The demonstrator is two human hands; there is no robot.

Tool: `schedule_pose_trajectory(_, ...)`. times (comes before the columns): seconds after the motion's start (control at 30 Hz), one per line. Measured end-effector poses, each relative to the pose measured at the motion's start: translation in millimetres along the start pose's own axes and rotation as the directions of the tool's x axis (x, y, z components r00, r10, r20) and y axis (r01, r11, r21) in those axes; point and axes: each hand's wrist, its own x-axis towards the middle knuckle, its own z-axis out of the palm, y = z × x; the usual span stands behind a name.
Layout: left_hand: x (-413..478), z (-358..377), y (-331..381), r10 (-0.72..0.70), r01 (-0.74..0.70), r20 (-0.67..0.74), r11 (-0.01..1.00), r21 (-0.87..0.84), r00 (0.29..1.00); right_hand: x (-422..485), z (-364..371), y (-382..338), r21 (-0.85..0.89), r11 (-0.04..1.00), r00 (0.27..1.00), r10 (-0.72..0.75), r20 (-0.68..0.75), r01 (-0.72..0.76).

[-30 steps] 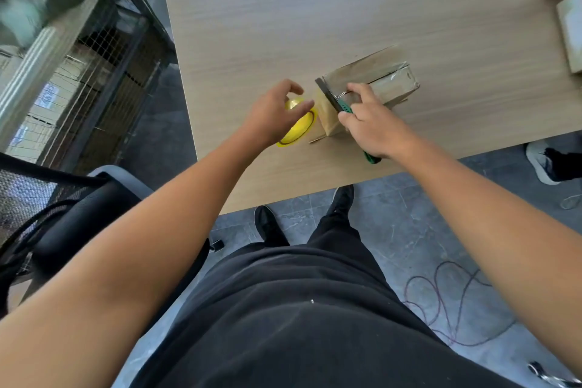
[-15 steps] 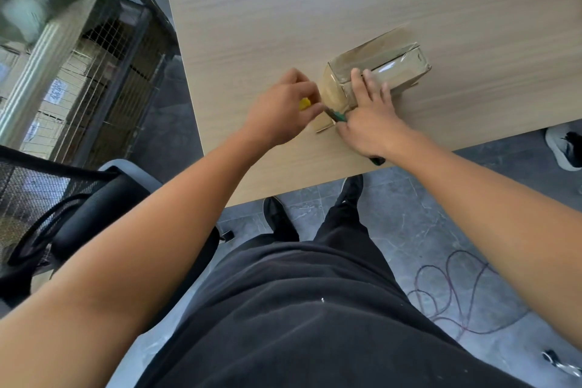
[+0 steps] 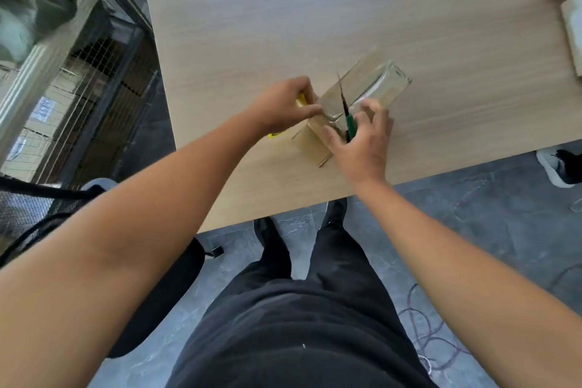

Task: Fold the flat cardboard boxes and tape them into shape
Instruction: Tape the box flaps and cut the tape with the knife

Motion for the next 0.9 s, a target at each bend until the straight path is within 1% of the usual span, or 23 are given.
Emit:
schedule_pose_trajectory(0.07,-8.0,12.9,-2.7,-0.044,0.043,-0.035,0.998,-0.054,0.998,5.9,-1.8,10.0,0.004,0.997,0.997,-0.078,-0.015,0.078)
schedule_pose_trajectory(0.1,-13.8,18.7,-2.5,-0.06,0.055,-0.046,0.994,-0.098,0.997,9.1,-4.8,15.4,0.026,0.992,0.993,-0.12,-0.001,0.12)
schedule_pose_trajectory(0.17,-24.7,27.6,1.1,-0.1,0.088,-0.061,0.98,-0.176,0.993,18.2,-13.6,27.4,0.093,0.974,0.974,-0.212,0.076,0.205)
schedule_pose_trajectory(0.27,-33.4,32.9,10.4,-0.19,0.173,-0.051,0.954,-0.243,0.98,40.1,-29.4,46.9,0.162,0.928,0.898,-0.368,0.241,0.336)
schedule_pose_trajectory(0.37,-33.7,35.7,23.1,-0.302,0.283,-0.039,0.923,-0.26,0.952,61.9,-41.1,59.1,0.2,0.897,0.806,-0.442,0.393,0.394)
schedule_pose_trajectory(0.43,-32.0,37.0,32.1,-0.35,0.327,-0.078,0.92,-0.214,0.934,69.5,-47.2,64.7,0.283,0.877,0.768,-0.478,0.427,0.388)
schedule_pose_trajectory(0.47,-30.8,37.4,36.6,-0.373,0.349,-0.096,0.916,-0.201,0.923,72.0,-49.8,67.6,0.345,0.866,0.761,-0.489,0.426,0.362)
schedule_pose_trajectory(0.57,-28.3,34.5,49.8,-0.428,0.392,-0.147,0.893,-0.223,0.892,79.7,-64.0,71.8,0.476,0.843,0.774,-0.47,0.426,0.25)
schedule_pose_trajectory(0.63,-27.7,31.4,59.5,-0.414,0.367,-0.176,0.897,-0.244,0.893,82.8,-71.2,73.8,0.478,0.848,0.801,-0.443,0.403,0.229)
schedule_pose_trajectory(0.7,-26.4,31.7,66.6,-0.391,0.342,-0.179,0.905,-0.254,0.903,86.7,-72.6,76.3,0.426,0.878,0.825,-0.399,0.401,0.218)
schedule_pose_trajectory(0.73,-24.9,33.4,69.0,-0.384,0.338,-0.171,0.908,-0.247,0.907,89.6,-71.9,77.3,0.397,0.892,0.819,-0.387,0.424,0.216)
schedule_pose_trajectory(0.83,-20.2,41.5,74.9,-0.386,0.365,-0.138,0.918,-0.156,0.912,97.3,-69.0,79.1,0.368,0.894,0.758,-0.421,0.497,0.255)
schedule_pose_trajectory(0.9,-20.3,42.9,80.1,-0.389,0.381,-0.124,0.921,-0.087,0.913,101.2,-70.1,78.3,0.381,0.893,0.751,-0.42,0.509,0.241)
